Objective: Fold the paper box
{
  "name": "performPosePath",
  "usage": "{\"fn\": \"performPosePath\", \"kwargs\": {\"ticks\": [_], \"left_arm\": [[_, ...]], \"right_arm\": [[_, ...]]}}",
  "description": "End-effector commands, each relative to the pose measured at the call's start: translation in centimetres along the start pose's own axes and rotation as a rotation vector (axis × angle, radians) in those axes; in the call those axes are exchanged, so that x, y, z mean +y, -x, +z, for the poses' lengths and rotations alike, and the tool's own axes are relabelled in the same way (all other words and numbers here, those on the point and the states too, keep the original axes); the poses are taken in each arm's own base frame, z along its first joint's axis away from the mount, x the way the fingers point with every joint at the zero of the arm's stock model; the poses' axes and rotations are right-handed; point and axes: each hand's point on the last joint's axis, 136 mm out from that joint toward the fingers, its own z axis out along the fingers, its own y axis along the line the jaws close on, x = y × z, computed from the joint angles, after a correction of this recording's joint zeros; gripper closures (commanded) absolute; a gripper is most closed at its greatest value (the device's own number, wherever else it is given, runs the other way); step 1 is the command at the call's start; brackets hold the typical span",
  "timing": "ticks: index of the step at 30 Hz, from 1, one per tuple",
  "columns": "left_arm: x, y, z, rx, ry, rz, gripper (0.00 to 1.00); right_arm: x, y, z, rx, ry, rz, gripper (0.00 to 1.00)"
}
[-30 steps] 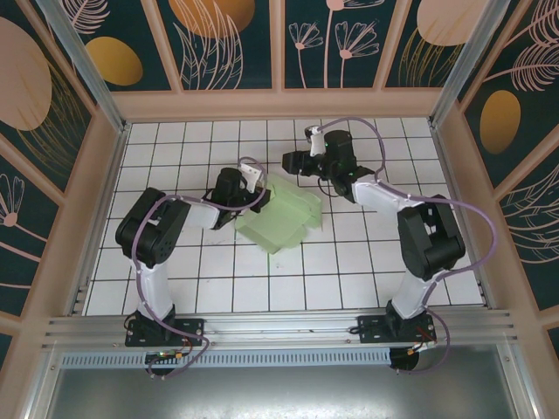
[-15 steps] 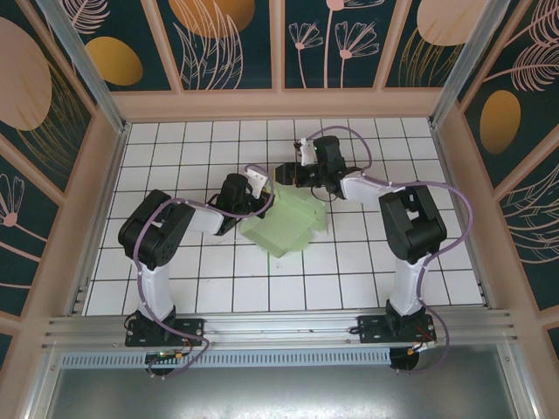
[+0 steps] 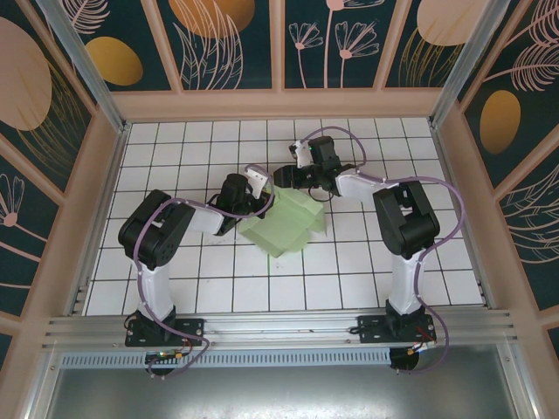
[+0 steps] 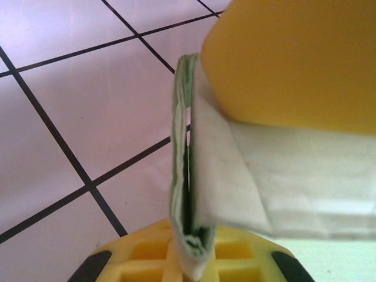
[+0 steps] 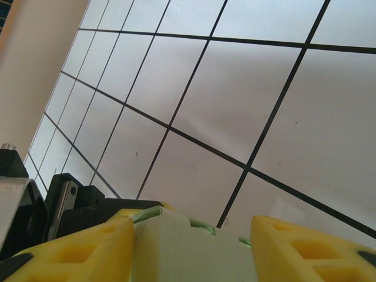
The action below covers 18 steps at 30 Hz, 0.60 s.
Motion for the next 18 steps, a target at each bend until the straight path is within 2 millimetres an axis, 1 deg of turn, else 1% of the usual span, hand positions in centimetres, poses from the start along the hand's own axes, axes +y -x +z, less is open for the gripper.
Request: {"fn": "performPosePath", "kwargs": {"ticks": [1,3,7,15,18], "left_arm": [[0.0,-0.5,0.4,-0.001,0.000,0.001,0.83],[0.0,-0.4,0.5,-0.007,-0.002,-0.002,0.80],[0.2,-0.4,0.8,-0.007,0.006,-0.005,0.80],[0.9,-1.1,1.6,0.006,0.028,-0.024,0.83],[1.1,-1.0,1.7,0.001,0.035,-0.032,0.86]], "right_arm": [[-2.8,-3.8,0.9,0.102,-0.102,0.024,0.49],[-3.2,-4.2,0.9,0.109,-0.127,0.017,0.49],[-3.4,-4.6,0.9,0.114,-0.128,0.019,0.51],[-2.1,-5.0,1.0,0.114,-0.042,0.047,0.53],[-2.0,-5.0,0.9,0.114,-0.033,0.046,0.53]]}}
